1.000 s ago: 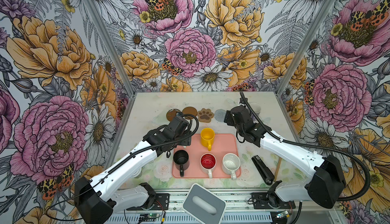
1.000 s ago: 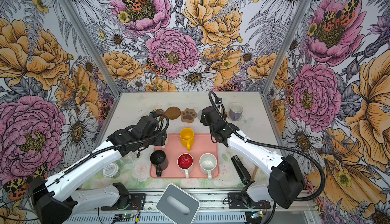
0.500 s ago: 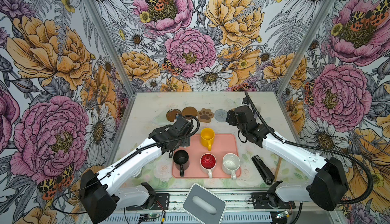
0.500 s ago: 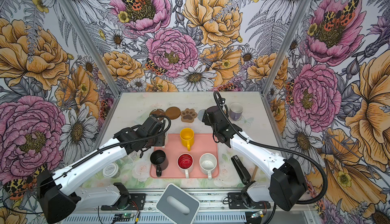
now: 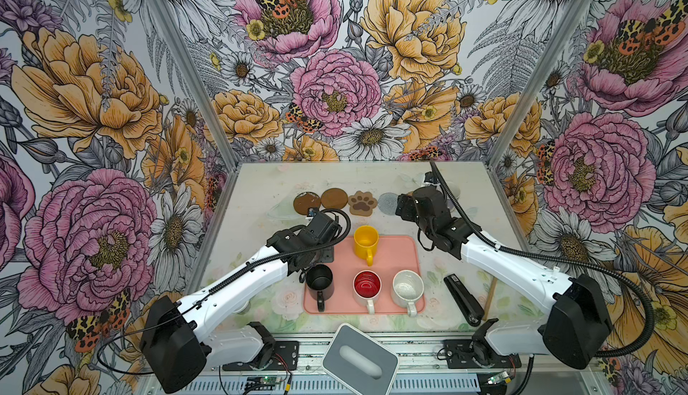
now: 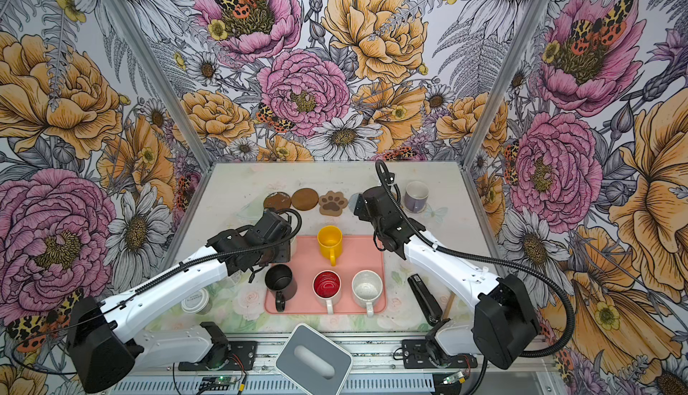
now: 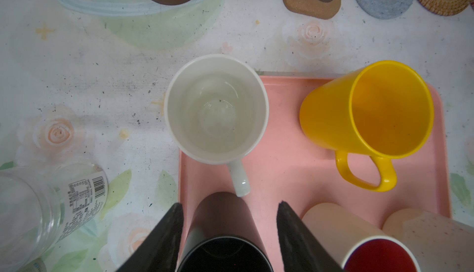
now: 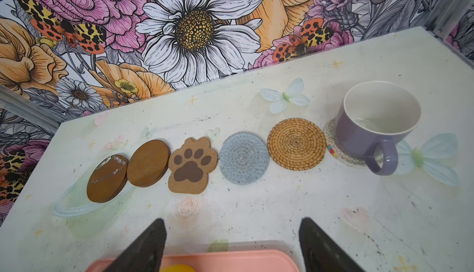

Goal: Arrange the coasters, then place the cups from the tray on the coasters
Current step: 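Lower the left gripper down around the white mug rim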

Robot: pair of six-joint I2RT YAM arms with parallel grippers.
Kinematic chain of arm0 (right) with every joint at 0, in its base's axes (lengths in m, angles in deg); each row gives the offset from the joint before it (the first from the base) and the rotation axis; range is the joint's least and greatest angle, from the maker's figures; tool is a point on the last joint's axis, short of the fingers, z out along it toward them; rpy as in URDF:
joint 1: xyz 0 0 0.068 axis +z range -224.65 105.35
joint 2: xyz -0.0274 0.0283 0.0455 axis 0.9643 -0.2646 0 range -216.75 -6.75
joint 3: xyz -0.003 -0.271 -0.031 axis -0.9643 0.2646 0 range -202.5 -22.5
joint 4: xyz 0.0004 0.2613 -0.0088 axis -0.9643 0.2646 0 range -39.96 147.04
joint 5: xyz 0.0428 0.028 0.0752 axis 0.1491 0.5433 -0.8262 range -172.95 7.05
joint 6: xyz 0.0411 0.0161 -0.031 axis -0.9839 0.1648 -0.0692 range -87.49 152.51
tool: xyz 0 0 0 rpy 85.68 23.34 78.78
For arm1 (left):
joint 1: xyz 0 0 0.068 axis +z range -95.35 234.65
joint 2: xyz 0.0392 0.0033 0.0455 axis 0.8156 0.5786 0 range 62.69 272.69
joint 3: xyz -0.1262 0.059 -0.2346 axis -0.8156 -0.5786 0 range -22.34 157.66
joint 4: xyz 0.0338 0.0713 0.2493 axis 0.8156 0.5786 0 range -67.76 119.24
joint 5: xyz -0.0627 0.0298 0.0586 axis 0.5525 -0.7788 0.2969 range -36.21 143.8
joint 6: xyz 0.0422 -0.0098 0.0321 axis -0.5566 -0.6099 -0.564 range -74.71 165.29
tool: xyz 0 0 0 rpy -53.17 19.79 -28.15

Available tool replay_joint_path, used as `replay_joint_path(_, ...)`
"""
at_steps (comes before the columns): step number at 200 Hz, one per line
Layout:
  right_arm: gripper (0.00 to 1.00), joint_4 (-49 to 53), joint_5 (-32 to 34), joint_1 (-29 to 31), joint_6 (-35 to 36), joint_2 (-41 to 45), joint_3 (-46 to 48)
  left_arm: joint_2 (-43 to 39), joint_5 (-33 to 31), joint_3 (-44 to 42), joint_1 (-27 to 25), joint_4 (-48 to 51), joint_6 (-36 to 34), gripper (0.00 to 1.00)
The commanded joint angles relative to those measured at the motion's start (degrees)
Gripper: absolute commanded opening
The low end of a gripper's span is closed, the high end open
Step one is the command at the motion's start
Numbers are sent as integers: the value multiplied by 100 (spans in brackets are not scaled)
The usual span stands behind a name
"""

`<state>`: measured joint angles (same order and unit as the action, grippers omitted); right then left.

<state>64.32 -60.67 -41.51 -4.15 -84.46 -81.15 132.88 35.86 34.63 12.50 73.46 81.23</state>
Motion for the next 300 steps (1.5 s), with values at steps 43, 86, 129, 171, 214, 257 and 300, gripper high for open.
replay_joint_path(43,83,-126,-57,-97,-95,-37,55,345,272,-106,50,-409,150,59)
replay_joint_path(86,83,-128,-75,-134,-112,-59,82,412,354,-168,102,-492,178,57)
replay_joint_path(129,83,-158,-134,-163,-121,-118,71,563,357,-177,152,-499,158,56)
replay_joint_path(171,83,-185,-189,-185,-114,-184,43,691,368,-177,186,-508,159,55)
replay_joint_path(214,83,-199,-224,-222,-113,-200,46,868,441,-208,251,-571,131,55)
replay_joint_path(257,83,-229,-338,-266,-84,-258,19,915,463,-279,268,-711,194,55)
replay_joint_path(300,83,-245,-338,-291,-108,-228,64,1049,503,-256,278,-749,172,54)
